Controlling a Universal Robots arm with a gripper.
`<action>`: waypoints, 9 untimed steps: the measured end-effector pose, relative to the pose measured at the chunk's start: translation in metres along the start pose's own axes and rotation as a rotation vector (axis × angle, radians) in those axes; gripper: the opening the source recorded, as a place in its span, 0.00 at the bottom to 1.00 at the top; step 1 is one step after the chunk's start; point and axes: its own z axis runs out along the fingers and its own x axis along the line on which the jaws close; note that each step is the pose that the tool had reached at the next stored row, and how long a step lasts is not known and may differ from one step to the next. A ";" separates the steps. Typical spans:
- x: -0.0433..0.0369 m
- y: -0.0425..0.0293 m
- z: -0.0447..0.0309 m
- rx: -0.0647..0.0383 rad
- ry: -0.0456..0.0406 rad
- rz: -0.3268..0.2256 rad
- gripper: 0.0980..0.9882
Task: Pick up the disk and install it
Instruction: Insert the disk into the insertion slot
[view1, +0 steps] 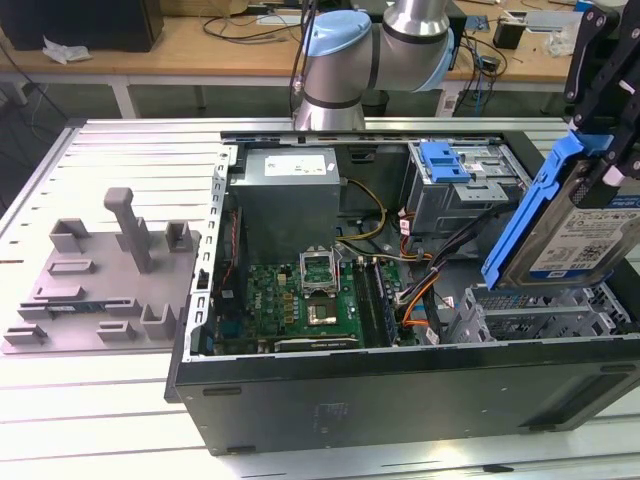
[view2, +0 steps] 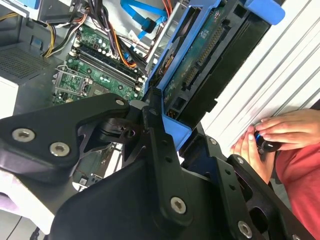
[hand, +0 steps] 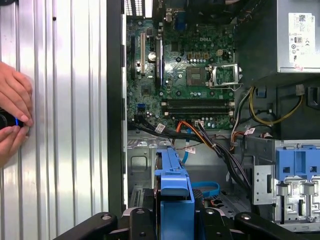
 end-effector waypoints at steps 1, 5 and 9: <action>0.0000 -0.0001 0.0000 0.000 0.0000 0.000 0.30; -0.0004 -0.0003 0.0004 0.000 -0.0002 0.000 0.30; -0.0038 -0.0003 0.0009 0.000 0.0001 0.000 0.30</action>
